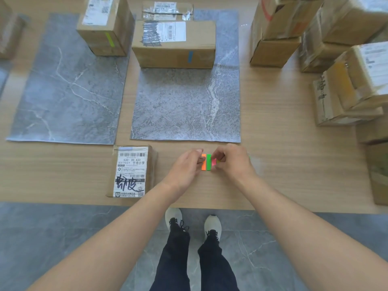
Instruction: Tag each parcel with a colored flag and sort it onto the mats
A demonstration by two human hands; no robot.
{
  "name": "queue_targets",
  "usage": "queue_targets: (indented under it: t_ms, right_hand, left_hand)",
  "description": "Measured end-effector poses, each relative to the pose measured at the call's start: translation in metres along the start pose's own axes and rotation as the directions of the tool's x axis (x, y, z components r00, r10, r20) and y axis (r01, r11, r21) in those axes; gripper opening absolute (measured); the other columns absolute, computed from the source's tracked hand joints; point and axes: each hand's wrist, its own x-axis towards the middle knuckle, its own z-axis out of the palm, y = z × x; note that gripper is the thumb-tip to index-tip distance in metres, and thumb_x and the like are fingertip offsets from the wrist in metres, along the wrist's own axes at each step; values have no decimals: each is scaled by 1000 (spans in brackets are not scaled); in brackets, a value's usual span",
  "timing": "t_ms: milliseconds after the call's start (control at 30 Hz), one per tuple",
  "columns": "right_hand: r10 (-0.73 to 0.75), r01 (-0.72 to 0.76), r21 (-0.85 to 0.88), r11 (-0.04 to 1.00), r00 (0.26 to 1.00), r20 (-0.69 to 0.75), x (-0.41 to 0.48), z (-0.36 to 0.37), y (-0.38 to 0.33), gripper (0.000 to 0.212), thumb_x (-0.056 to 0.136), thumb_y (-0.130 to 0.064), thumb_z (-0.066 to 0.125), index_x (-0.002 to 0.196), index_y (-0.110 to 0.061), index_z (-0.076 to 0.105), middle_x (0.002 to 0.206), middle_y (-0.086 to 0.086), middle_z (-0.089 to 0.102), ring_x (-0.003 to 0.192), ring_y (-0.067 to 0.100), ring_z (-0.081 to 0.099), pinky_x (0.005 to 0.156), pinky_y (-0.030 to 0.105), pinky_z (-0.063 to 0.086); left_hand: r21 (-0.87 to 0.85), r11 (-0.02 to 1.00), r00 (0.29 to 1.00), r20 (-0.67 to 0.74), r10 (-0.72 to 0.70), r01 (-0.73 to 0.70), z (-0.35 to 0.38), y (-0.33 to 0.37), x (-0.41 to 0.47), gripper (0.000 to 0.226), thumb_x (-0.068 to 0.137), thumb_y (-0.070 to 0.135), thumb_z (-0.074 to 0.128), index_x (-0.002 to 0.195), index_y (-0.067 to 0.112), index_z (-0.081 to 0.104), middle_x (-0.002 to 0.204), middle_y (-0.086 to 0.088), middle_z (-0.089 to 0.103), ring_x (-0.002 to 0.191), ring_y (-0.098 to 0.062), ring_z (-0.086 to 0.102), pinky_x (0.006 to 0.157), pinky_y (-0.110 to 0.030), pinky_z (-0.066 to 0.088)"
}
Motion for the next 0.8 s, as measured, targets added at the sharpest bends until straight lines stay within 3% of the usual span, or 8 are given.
queue_targets:
  t_ms: [133, 233, 300, 433, 633, 800]
  right_hand:
    - [-25, 24, -15, 1000, 1000, -10, 0, -1, 1, 23, 74, -12, 84, 95, -18, 80, 90, -1, 71, 86, 17, 64, 79, 33, 52]
    - [-68, 70, -49, 996, 997, 36, -2, -4, 1, 25, 71, -15, 87, 94, -21, 78, 88, -5, 63, 81, 16, 62, 75, 33, 51]
    - [-71, 73, -40, 997, 997, 38, -2, -5, 2, 28, 67, -14, 89, 92, -21, 78, 85, -6, 62, 77, 13, 61, 73, 31, 51]
    - [-29, 30, -17, 999, 998, 55, 4, -6, 0, 29, 64, -9, 89, 87, -21, 78, 79, -8, 67, 77, 11, 62, 72, 28, 51]
    - [-16, 15, 3, 1000, 995, 101, 13, -7, 3, 22, 71, -10, 87, 88, -20, 78, 83, -5, 74, 82, 13, 67, 78, 30, 53]
    - [-259, 266, -111, 958, 963, 72, 9, -7, 8, 8, 83, -15, 80, 91, -13, 79, 83, 3, 65, 82, 26, 63, 74, 40, 53]
  left_hand:
    - [288, 949, 992, 56, 114, -125, -10, -9, -1, 32, 88, 40, 43, 98, 25, 70, 105, 5, 68, 100, -11, 62, 102, -43, 47]
    - [631, 748, 978, 127, 165, -208, -14, -12, -3, 42, 94, 20, 42, 127, 22, 68, 125, 6, 70, 120, -11, 60, 103, -26, 44]
    - [747, 615, 966, 158, 204, -252, -15, -13, -4, 44, 95, 15, 42, 132, 20, 66, 136, 4, 64, 129, -14, 54, 106, -25, 40]
    - [801, 518, 950, 203, 239, -302, -13, -12, -3, 42, 96, 7, 44, 132, 14, 66, 142, 0, 60, 134, -17, 50, 106, -22, 34]
    - [858, 359, 924, 295, 244, -368, -16, -17, 3, 37, 96, 12, 46, 124, 12, 68, 133, -5, 61, 121, -26, 55, 100, -36, 44]
    - [896, 162, 895, 368, 250, -414, -15, -21, 3, 40, 95, 18, 45, 133, 21, 59, 126, -2, 52, 111, -27, 52, 85, -35, 43]
